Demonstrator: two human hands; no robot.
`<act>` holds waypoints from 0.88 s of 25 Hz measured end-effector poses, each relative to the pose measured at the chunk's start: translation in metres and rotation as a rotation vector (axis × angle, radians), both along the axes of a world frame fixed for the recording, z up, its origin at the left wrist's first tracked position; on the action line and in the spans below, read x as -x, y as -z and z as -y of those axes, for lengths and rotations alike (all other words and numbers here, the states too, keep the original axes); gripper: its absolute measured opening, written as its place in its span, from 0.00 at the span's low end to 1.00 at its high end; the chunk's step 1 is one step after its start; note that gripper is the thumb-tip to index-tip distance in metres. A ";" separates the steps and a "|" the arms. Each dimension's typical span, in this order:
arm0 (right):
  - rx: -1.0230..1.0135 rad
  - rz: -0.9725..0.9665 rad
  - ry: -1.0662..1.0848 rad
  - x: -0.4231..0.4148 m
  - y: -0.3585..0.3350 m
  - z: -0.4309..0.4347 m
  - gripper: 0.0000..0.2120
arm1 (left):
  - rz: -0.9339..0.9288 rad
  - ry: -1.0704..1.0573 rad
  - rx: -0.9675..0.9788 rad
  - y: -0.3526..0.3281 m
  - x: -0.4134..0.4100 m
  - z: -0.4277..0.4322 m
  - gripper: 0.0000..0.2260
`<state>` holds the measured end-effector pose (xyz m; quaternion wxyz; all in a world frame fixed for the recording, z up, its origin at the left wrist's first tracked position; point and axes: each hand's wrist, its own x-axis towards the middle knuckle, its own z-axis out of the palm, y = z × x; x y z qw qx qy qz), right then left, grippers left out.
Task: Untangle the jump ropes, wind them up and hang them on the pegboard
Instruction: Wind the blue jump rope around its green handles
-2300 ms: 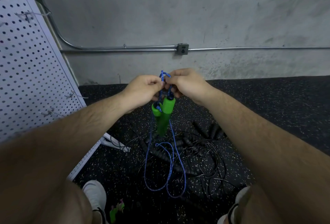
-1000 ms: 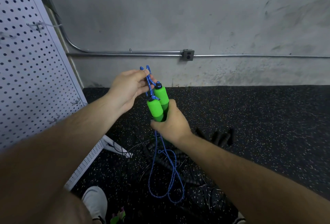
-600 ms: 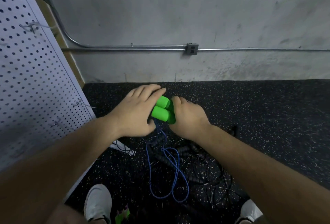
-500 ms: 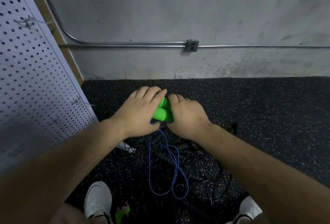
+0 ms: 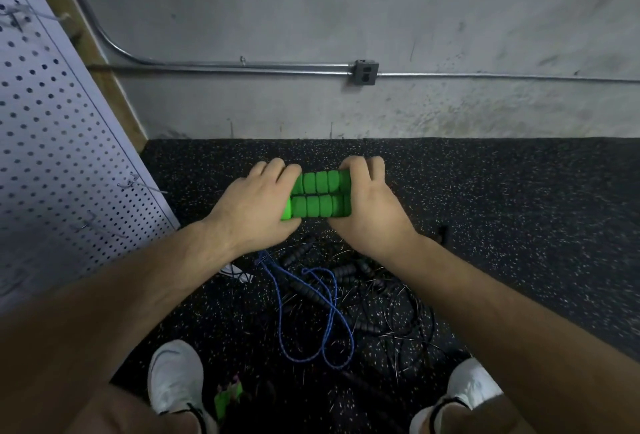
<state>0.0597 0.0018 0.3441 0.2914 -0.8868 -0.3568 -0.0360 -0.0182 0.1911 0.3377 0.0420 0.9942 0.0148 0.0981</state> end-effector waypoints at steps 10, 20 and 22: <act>-0.258 0.010 0.007 0.002 -0.004 -0.001 0.38 | 0.230 0.176 -0.258 -0.014 0.000 -0.006 0.36; -0.202 -0.702 -0.162 0.016 0.024 -0.040 0.26 | 0.242 0.193 -0.006 -0.047 -0.009 -0.010 0.36; -0.188 -0.712 -0.246 0.023 0.032 -0.066 0.26 | 0.224 0.208 0.041 -0.048 -0.011 -0.009 0.36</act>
